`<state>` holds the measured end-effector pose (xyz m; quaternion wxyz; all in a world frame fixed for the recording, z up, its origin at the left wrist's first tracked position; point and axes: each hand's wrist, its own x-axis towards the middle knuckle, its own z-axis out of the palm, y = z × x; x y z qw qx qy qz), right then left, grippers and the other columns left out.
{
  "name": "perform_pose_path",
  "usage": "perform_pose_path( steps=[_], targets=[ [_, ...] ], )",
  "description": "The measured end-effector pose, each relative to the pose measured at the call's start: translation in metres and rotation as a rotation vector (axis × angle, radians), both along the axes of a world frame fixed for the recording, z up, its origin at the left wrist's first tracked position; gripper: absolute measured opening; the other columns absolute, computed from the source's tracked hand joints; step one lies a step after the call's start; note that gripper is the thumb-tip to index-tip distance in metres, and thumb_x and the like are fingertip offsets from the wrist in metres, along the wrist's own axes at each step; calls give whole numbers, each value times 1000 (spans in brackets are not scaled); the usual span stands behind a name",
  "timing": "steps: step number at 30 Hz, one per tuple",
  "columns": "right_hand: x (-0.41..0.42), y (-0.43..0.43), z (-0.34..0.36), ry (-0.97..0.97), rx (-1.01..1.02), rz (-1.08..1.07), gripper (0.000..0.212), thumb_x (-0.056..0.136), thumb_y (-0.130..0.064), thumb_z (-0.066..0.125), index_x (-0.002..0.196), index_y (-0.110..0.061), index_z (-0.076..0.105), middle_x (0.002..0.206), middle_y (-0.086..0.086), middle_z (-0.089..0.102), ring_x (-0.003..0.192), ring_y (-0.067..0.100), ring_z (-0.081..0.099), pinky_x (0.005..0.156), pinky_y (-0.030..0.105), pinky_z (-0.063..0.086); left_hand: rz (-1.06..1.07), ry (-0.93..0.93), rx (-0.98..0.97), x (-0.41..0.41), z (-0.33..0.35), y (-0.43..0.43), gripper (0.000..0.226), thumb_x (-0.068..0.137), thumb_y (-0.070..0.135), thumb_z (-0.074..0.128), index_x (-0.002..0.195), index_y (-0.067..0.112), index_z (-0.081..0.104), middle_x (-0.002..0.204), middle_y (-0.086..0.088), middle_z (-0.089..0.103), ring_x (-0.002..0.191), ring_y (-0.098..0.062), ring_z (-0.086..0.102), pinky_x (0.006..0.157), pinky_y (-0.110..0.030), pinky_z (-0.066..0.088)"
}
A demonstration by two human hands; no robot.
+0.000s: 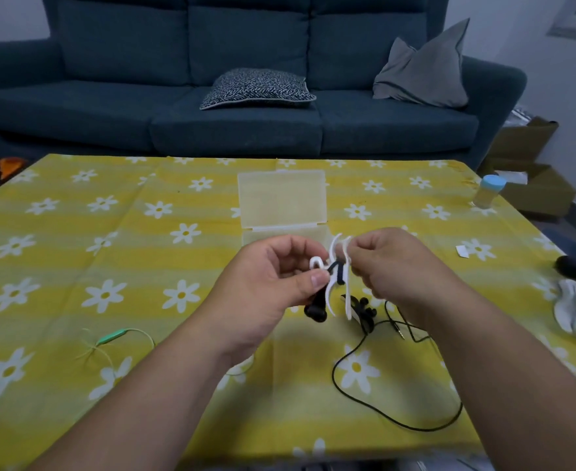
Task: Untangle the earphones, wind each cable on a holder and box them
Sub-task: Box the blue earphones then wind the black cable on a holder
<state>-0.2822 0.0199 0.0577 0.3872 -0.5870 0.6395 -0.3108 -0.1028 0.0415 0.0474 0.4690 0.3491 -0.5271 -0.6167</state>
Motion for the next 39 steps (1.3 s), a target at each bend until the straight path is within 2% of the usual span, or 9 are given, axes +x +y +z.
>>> perform_pose_path(
  steps=[5, 10, 17, 19, 23, 26, 31, 34, 39],
  targets=[
    [18, 5, -10, -46, 116, 204, 42, 102, -35, 51, 68, -14, 64, 49, -10, 39, 47, 12, 28, 48, 27, 23, 313, 129, 106, 4, 3, -8, 12, 89, 1, 61, 93, 12, 64, 78, -6, 69, 65, -17, 65, 59, -28, 55],
    [35, 15, -11, -215, 111, 273, 40, 106, -28, 42, 76, -10, 63, 53, 0, 40, 42, 10, 28, 42, 18, 25, 521, 99, 138, 14, -2, -16, 11, 91, 4, 62, 96, 14, 65, 80, -6, 70, 65, -14, 66, 68, -32, 56],
    [35, 21, -1, -238, 146, 458, 31, 100, -28, 56, 83, -9, 74, 55, 0, 32, 52, 17, 22, 47, 26, 19, 656, -47, 10, 19, -8, -22, 12, 89, 2, 66, 90, 13, 67, 84, -12, 70, 75, -23, 65, 80, -46, 57],
    [33, 21, 2, -257, 151, 447, 29, 99, -22, 56, 83, -7, 74, 52, -1, 30, 50, 15, 21, 46, 25, 19, 652, -122, -49, 19, -10, -23, 13, 89, 3, 67, 89, 16, 68, 88, -16, 71, 77, -26, 64, 80, -49, 57],
    [28, 20, 7, -358, 190, 363, 39, 103, -23, 47, 82, -3, 73, 53, 3, 38, 46, 14, 28, 45, 23, 24, 672, -226, -163, 20, -8, -22, 12, 88, 3, 68, 91, 15, 67, 81, -6, 69, 69, -16, 61, 66, -29, 55],
    [25, 18, 6, -341, 220, 254, 43, 105, -24, 45, 78, -4, 71, 56, 1, 40, 48, 14, 29, 49, 25, 24, 714, -301, -227, 22, -7, -22, 12, 88, 6, 69, 92, 16, 66, 80, 1, 67, 69, -12, 59, 64, -25, 53],
    [27, 20, 7, -291, 307, 269, 31, 102, -24, 51, 97, -1, 70, 51, -7, 34, 44, 10, 26, 44, 22, 20, 777, -389, -281, 20, -9, -20, 14, 87, 8, 70, 90, 20, 65, 77, 8, 65, 67, -4, 58, 63, -23, 53],
    [28, 19, 4, -168, 190, 178, 13, 92, -27, 64, 91, -15, 69, 52, -5, 45, 50, 17, 30, 52, 32, 19, 807, -482, -307, 20, -11, -20, 14, 87, 12, 70, 89, 24, 64, 76, 11, 64, 67, -4, 60, 63, -27, 54],
    [27, 22, 14, -29, 23, 178, 26, 97, -24, 58, 76, -12, 66, 50, -4, 47, 45, 14, 34, 48, 27, 27, 779, -606, -328, 18, -11, -19, 23, 88, 13, 68, 84, 33, 58, 78, 12, 63, 72, -15, 65, 63, -30, 52]
  ],
)
